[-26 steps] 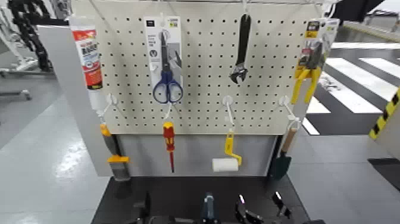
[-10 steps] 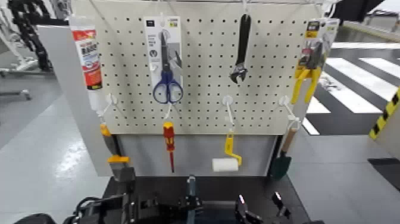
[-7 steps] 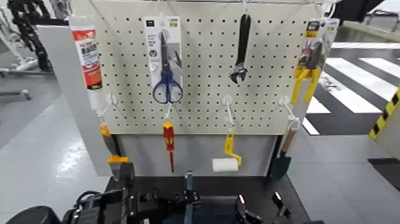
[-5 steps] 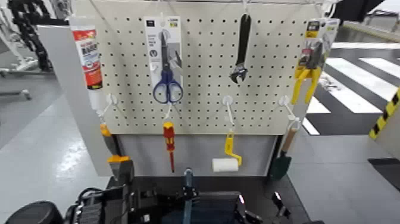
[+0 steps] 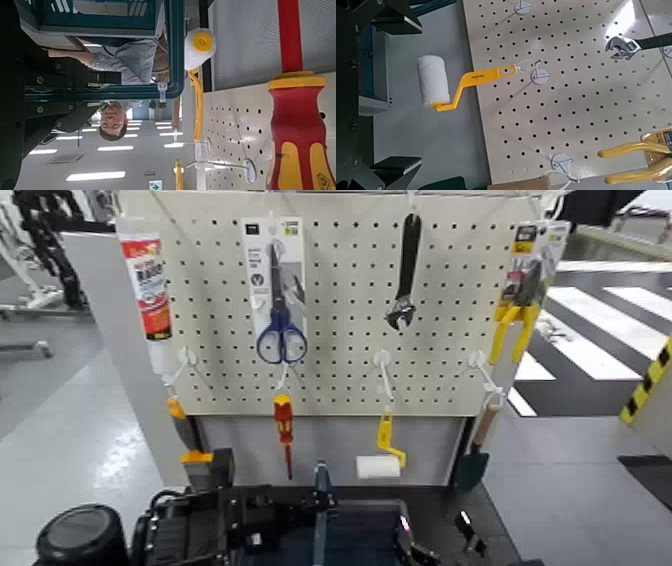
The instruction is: Place the crate on the table.
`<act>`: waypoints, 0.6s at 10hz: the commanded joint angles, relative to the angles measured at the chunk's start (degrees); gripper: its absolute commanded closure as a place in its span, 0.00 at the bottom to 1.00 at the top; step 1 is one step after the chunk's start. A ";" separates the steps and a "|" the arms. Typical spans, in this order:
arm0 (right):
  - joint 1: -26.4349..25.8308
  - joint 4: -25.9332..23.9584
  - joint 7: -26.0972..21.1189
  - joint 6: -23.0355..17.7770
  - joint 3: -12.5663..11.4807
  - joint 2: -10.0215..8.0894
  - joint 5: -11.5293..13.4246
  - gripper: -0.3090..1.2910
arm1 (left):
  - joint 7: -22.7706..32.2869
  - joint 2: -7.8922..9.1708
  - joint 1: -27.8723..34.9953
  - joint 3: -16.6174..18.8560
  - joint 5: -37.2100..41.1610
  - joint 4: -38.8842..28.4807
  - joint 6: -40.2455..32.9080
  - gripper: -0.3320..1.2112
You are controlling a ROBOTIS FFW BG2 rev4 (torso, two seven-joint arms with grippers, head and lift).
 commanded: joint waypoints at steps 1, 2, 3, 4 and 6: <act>-0.09 0.11 0.00 -0.09 0.12 0.00 -0.09 0.28 | -1.57 -0.46 -1.33 -1.25 -1.58 2.18 -1.43 0.98; -0.09 0.11 0.00 -0.18 0.12 0.00 -0.09 0.28 | -2.27 -0.54 -1.85 -1.86 -1.75 2.98 -1.86 0.98; -0.18 0.11 0.00 -0.18 0.21 0.00 -0.09 0.28 | -2.54 -0.54 -2.03 -1.95 -2.19 3.42 -2.04 0.98; -0.18 0.11 0.00 -0.18 0.21 0.00 -0.09 0.28 | -2.80 -0.54 -2.38 -2.30 -2.37 4.12 -2.22 0.98; -0.18 0.11 0.00 -0.18 0.21 0.00 -0.09 0.28 | -3.33 -0.54 -2.73 -2.65 -2.89 4.82 -2.57 0.98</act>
